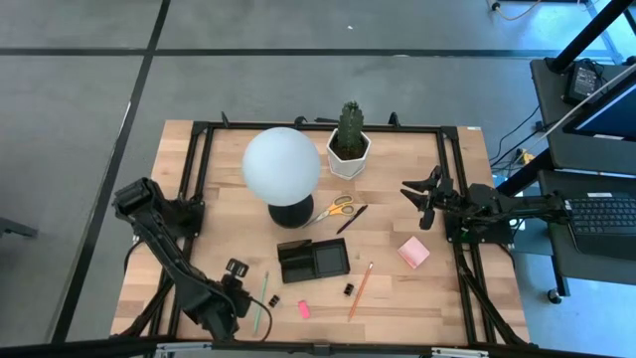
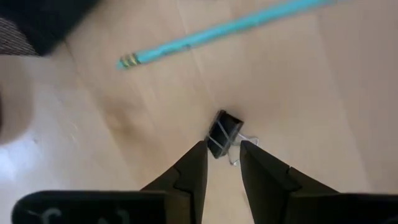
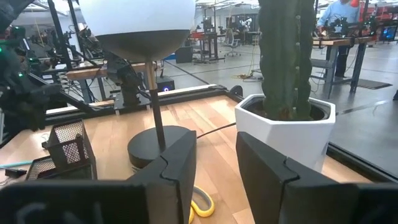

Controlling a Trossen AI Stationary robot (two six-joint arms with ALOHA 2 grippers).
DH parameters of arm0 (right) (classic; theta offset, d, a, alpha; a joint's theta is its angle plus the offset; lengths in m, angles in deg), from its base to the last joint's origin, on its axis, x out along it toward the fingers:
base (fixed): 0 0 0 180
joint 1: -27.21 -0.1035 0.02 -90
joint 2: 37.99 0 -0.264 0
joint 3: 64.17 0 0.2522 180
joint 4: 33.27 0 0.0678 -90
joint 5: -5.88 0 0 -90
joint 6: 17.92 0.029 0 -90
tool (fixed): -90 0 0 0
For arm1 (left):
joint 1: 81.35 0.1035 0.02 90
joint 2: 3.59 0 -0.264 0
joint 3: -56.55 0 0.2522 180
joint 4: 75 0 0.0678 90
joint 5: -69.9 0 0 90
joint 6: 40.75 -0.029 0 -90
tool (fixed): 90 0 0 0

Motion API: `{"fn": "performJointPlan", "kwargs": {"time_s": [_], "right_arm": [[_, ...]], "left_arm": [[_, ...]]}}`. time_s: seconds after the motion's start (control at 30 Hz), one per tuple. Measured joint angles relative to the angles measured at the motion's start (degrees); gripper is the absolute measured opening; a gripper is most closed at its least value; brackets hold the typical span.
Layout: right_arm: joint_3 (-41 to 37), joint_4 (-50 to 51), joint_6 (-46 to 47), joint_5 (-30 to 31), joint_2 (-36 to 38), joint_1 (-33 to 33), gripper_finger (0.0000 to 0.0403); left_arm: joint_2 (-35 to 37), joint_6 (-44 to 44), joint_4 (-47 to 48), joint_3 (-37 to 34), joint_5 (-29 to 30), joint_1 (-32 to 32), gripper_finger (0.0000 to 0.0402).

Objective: Pick and place office supplies into organizer
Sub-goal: Put the bottom left black binder clip into the desk organizer

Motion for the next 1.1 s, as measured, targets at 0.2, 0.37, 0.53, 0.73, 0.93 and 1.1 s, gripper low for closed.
{"fn": "performJointPlan", "kwargs": {"time_s": [0.2,0.37,0.53,0.73,0.93,1.1], "right_arm": [[0.0,0.0,0.0,0.0,0.0,0.0,0.0119],[0.0,0.0,0.0,0.0,0.0,0.0,0.0119],[0.0,0.0,0.0,0.0,0.0,0.0,0.0119],[0.0,0.0,0.0,0.0,0.0,0.0,0.0119],[0.0,0.0,0.0,0.0,0.0,0.0,0.0119],[0.0,0.0,0.0,0.0,0.0,0.0,0.0119]], "left_arm": [[-3.0,0.3,0.0,0.0,-0.7,-0.4,0.0089],[-4.9,0.4,0.0,0.0,-4.5,-0.9,0.0088],[-5.3,0.4,-0.1,0.0,-4.7,-1.3,0.0088],[-5.0,-2.9,0.2,0.0,-4.7,-1.2,0.0088],[-5.0,-6.0,1.3,0.0,-6.4,-1.2,0.0088],[-5.1,-6.1,3.1,0.0,-5.3,-1.2,0.0088]]}}
